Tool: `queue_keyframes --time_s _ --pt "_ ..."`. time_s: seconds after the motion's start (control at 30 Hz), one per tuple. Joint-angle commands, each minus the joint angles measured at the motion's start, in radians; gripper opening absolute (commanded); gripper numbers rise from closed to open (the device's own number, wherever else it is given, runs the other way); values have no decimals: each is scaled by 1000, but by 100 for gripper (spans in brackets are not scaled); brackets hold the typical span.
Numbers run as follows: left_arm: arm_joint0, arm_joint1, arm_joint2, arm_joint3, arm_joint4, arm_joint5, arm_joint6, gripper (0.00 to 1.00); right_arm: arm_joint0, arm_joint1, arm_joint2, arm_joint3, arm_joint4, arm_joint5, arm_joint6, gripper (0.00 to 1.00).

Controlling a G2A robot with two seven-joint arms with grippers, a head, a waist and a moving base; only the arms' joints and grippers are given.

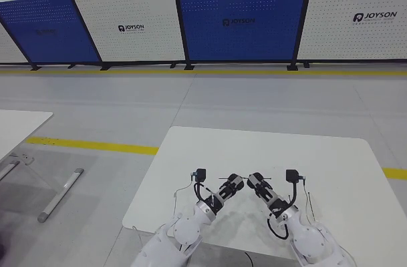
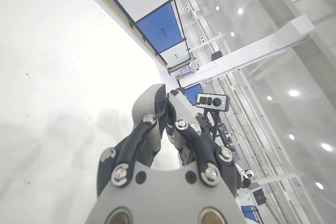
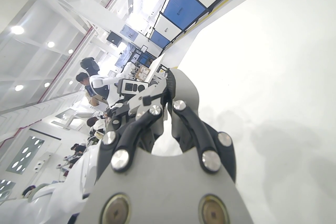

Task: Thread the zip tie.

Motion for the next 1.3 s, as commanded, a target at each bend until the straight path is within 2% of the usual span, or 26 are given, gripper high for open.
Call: queue_keyframes --time_s 0.0,0.2,0.4,0.63,0.67,0.7,0.77,0.8,0.83,0.93,0.97,1.03,1.1,1.17,1.27 --pt "1 1 1 1 1 -4 -6 0 0 0 0 1 -2 0 1 0" --pt "2 3 2 -1 -11 -19 -28 0 2 2 -2 2 -2 0 16 0" --pt "2 6 -1 -5 -27 -25 -49 0 11 5 8 0 68 0 87 0" --pt "1 7 -1 -6 -28 -23 -47 0 8 8 15 0 81 0 91 0" --pt "1 7 -1 -6 -27 -22 -47 0 9 8 15 2 82 0 92 25" --pt "1 7 0 -6 -27 -22 -46 0 10 8 15 4 83 0 94 45" --pt "0 8 1 -5 -27 -21 -45 0 13 8 15 9 84 0 97 56" --pt "-1 8 1 -5 -26 -21 -44 0 14 8 15 10 81 0 95 73" --pt "-1 8 2 -5 -26 -21 -43 0 15 8 14 10 80 0 94 80" --pt "-2 8 4 -4 -26 -19 -39 0 15 8 13 10 75 0 87 80" --pt "-3 8 4 -3 -26 -18 -37 0 14 7 13 10 73 0 83 83" --pt "-5 8 5 -1 -28 -17 -34 0 12 7 13 8 70 0 73 81" --pt "-7 7 5 1 -30 -15 -30 0 7 8 15 2 63 0 59 68" --pt "-8 7 6 2 -33 -14 -27 0 0 9 19 -6 57 0 46 47" --pt "-10 7 8 3 -34 -13 -25 0 -11 12 26 -17 58 0 37 40"
